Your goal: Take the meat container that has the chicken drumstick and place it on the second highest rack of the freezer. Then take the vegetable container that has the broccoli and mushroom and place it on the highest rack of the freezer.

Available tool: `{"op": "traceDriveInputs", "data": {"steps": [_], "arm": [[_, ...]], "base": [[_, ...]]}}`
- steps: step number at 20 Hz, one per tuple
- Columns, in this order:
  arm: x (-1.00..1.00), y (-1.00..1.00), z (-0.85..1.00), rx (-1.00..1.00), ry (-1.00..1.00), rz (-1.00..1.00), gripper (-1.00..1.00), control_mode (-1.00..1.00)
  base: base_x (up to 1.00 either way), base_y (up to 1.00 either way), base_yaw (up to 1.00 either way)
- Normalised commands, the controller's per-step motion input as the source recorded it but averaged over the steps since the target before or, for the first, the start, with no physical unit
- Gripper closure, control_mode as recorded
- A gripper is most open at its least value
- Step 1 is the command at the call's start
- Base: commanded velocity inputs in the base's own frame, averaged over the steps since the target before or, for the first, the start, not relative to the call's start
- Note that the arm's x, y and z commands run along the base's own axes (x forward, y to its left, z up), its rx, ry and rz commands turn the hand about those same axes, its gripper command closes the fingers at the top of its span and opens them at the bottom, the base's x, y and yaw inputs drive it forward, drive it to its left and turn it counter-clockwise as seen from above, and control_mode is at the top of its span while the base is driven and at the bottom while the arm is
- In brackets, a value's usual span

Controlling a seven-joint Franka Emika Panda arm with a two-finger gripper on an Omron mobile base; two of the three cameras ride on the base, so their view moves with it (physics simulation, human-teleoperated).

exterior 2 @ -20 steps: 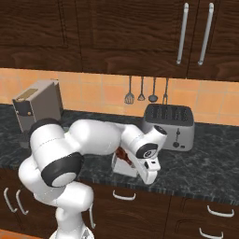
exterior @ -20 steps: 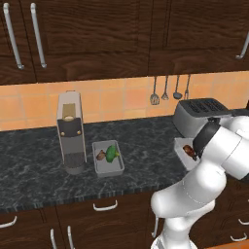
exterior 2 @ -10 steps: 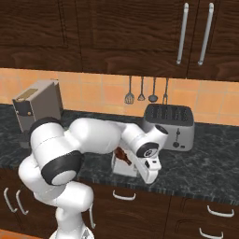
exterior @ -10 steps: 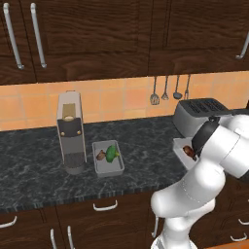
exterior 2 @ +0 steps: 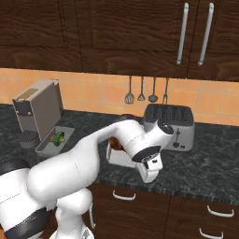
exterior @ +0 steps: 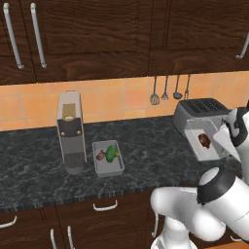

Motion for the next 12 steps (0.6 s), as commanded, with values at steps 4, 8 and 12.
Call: {"op": "traceDriveInputs", "data": {"steps": [4, 8, 12], "arm": [[-0.40, 1.00, 0.74, -0.12, -0.03, -0.09, 1.00, -1.00], [-0.71, 1.00, 0.20, -0.11, 0.00, -0.06, 1.00, -1.00], [-0.50, 0.47, -0.10, -0.09, -0.12, 0.01, 1.00, 1.00]], "base": [[0.00, 0.00, 0.00], [0.00, 0.00, 0.00], [-0.50, 0.23, -0.29]]}}
